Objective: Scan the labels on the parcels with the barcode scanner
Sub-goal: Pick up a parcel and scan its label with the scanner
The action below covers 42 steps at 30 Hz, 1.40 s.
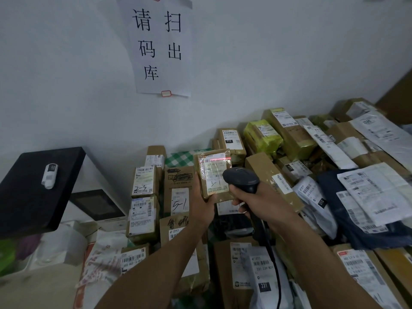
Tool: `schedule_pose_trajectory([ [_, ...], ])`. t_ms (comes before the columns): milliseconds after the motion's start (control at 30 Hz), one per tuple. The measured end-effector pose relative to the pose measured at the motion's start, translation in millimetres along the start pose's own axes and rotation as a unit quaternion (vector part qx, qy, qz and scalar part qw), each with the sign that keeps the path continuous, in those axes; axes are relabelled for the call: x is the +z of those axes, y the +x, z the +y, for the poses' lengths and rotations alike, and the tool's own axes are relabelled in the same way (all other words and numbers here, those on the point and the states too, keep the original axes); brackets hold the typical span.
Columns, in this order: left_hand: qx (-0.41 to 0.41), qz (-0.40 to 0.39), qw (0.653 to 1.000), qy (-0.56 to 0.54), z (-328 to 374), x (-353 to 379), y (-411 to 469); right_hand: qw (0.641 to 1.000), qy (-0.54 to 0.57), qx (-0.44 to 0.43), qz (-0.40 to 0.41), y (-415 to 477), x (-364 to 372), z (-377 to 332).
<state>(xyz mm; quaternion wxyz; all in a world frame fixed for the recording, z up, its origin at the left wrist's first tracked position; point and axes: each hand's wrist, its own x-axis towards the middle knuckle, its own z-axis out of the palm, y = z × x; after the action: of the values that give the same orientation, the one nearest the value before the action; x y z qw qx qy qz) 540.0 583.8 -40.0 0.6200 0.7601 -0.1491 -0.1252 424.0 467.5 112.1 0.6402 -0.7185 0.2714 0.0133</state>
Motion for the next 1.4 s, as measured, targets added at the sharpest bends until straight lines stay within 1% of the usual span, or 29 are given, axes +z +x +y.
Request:
schedule_pose_trajectory([
  [167,-0.008,-0.005,1.000,0.006,-3,-3,4,1.000,0.004,-0.006,-0.002,6,2,0],
  [333,0.036,-0.017,0.999,-0.012,2,-21,15,1.000,-0.008,-0.005,-0.006,20,5,-1],
  [400,0.033,-0.023,0.999,-0.013,1,-37,29,1.000,-0.011,0.007,-0.011,28,8,0],
  [467,0.005,-0.036,0.999,0.004,1,-56,44,1.000,-0.018,0.016,-0.017,35,12,2],
  [533,-0.036,-0.051,0.997,0.054,-2,-74,54,0.999,-0.024,0.024,-0.026,43,17,6],
  [600,-0.056,-0.062,0.992,0.093,-14,-87,62,0.998,-0.025,0.031,-0.038,49,23,10],
  [667,-0.084,-0.081,0.983,0.138,-25,-93,65,0.998,-0.028,0.040,-0.039,55,29,13],
  [767,-0.120,-0.103,0.972,0.172,-34,-94,66,0.997,-0.045,0.050,-0.039,62,35,18],
  [900,-0.222,-0.162,0.943,0.188,-49,-92,72,0.995,-0.065,0.058,-0.044,66,36,24],
  [967,-0.276,-0.178,0.925,0.192,-51,-88,74,0.995,-0.070,0.064,-0.043,67,35,26],
  [1000,-0.284,-0.180,0.921,0.197,-53,-86,73,0.994,-0.069,0.068,-0.042,67,35,27],
  [1033,-0.282,-0.180,0.917,0.217,-53,-83,72,0.994,-0.068,0.072,-0.041,67,35,28],
  [1067,-0.262,-0.179,0.913,0.255,-56,-81,72,0.994,-0.067,0.075,-0.041,67,34,30],
  [1167,-0.166,-0.147,0.902,0.371,-63,-73,76,0.994,-0.069,0.082,-0.032,64,32,32],
  [1233,-0.131,-0.167,0.891,0.400,-66,-66,79,0.994,-0.061,0.083,-0.033,61,31,34],
  [1333,-0.141,-0.214,0.865,0.430,-70,-58,80,0.994,-0.048,0.090,-0.034,58,30,36],
  [1400,-0.161,-0.216,0.858,0.438,-72,-53,80,0.994,-0.045,0.095,-0.032,56,29,38],
])
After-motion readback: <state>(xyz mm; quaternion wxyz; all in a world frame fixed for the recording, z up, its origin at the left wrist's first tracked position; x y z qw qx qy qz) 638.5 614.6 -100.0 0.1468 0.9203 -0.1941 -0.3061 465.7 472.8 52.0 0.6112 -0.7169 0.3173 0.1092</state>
